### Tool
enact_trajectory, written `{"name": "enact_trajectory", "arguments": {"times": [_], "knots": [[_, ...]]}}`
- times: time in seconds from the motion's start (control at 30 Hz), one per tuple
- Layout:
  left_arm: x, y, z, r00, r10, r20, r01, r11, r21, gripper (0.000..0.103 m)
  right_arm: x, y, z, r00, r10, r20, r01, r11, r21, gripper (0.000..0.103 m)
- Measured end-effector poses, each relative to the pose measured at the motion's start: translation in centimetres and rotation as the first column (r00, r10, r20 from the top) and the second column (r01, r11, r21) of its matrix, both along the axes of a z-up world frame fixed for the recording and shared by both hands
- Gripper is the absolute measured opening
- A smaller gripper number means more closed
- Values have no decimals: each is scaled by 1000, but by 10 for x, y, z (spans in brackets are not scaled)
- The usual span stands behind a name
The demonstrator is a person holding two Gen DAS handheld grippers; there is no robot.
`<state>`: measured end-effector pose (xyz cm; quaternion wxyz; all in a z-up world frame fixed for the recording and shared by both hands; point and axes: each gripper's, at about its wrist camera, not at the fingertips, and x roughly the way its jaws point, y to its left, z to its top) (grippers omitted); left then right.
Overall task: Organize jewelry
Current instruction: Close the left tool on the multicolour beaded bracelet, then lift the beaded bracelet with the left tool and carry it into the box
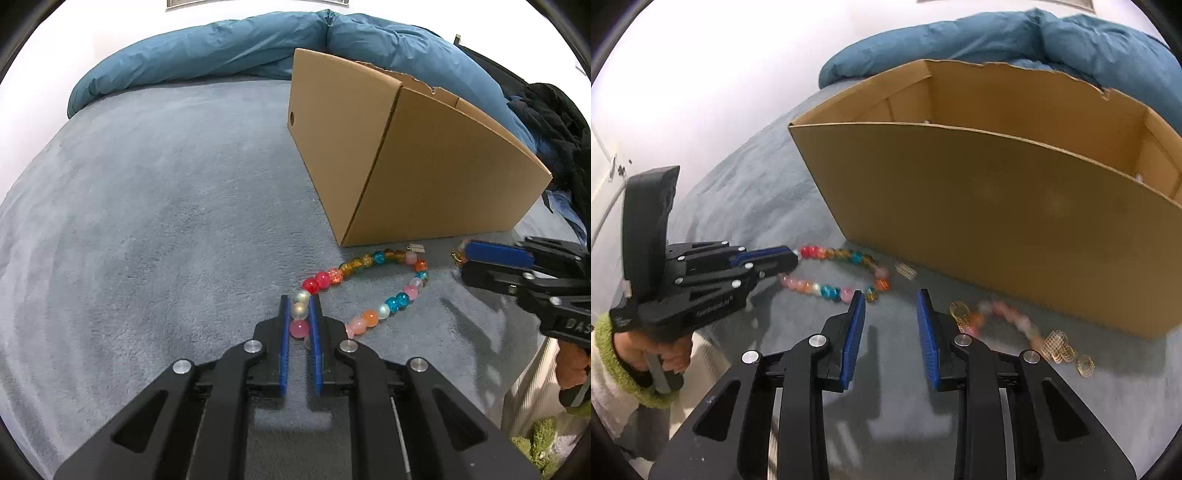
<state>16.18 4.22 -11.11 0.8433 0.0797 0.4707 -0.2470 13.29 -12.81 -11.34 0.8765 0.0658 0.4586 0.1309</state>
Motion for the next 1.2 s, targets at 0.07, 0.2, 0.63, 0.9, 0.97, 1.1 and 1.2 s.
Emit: {"name": "enact_trajectory", "arguments": {"times": [0.07,0.2,0.63,0.9,0.97,1.1,1.2], "knots": [[2,-1,0,1000,1,-2,-1,1000,-4,9,7,4,-3,1000,5,3,-5,1000,2,28],[2,1,0,1000,2,-4,-2,1000,-16,9,15,12,-5,1000,17,19,-16,999,-28,26],[4,6,-3,1000,7,-4,-7,999,-41,9,22,24,-23,999,44,2,-43,994,-96,14],[4,6,-2,1000,22,2,-21,998,-58,9,19,25,-21,999,47,-4,-47,996,-72,8],[4,7,0,1000,23,5,-22,998,-61,9,17,23,-19,999,42,-4,-43,997,-58,8],[0,9,6,1000,23,16,-21,997,-76,9,12,19,-13,999,36,-1,-36,999,-39,8],[-4,8,13,1000,19,25,-17,996,-86,9,10,20,-7,999,38,10,-37,999,-35,8]]}}
